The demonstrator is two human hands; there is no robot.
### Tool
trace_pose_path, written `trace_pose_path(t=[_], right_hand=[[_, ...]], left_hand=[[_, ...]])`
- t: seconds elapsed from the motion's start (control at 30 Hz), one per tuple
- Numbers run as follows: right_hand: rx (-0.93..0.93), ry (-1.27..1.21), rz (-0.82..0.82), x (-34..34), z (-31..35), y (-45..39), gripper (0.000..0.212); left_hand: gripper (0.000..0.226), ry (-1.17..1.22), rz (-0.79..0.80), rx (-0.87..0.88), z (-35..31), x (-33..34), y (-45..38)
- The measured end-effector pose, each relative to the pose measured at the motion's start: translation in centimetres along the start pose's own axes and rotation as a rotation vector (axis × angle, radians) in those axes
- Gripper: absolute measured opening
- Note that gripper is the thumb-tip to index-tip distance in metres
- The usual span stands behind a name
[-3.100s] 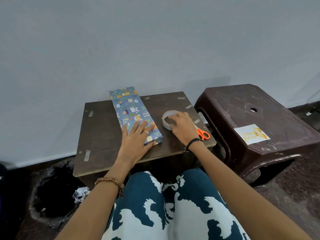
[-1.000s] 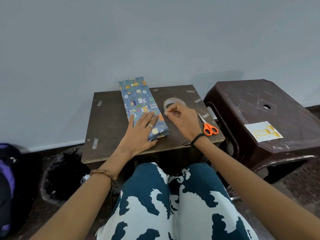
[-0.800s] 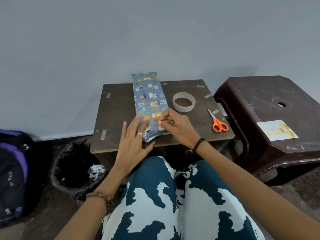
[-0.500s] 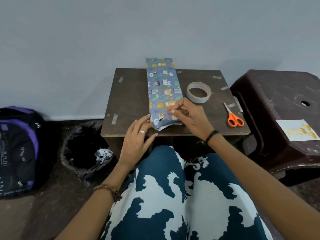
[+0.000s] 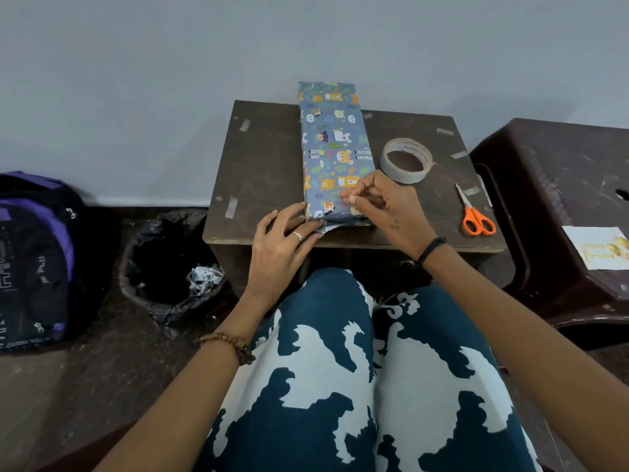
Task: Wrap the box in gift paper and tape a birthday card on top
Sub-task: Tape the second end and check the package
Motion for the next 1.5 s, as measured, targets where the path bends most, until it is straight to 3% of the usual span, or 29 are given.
trace_pose_path(t=[0.3, 0.43, 0.53, 0.7, 0.9, 1.13, 1.5], right_hand=[[0.025, 0.014, 0.02, -0.2, 0.1, -0.2, 0.006], [0.043, -0.114, 0.011, -0.4, 0.9, -0.3, 0.012], [0.017, -0.195, -0.054, -0.7, 1.9, -0.1, 0.016], [-0.044, -0.366, -0.21, -2.3, 5.0, 0.0, 0.011], [-0.145, -0.372, -0.377, -3.9, 10.4, 0.6, 0.007], [-0.26, -0.372, -0.579, -7.0, 17.0, 1.2, 0.005], [-0.173, -0.415, -0.531, -9.2, 18.4, 3.5, 0.008]], left_hand=[[0.013, 0.144, 0.013, -0.132, -0.5, -0.4, -0.7], [0.012, 0.314, 0.028, -0.226, -1.0, -1.1, -1.9], [0.007, 0.523, -0.027, -0.307, -1.9, -2.2, -3.9], [0.011, 0.646, -0.08, -0.356, -3.7, -5.0, -7.7], [0.011, 0.462, -0.042, -0.391, -7.5, -10.1, -12.1], [0.01, 0.543, -0.04, -0.294, -12.8, -16.2, -17.2], [0.014, 0.46, 0.012, -0.329, -14.6, -17.5, -17.5]])
Point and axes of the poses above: each hand's wrist, its own y-axis away from the middle knuckle, its own x-axis out of the palm, z = x × y, the point moved 3 cm from there along -y, towards the middle knuckle, and after that the axes turned 6 degrees about z, right-handed, at the moved point
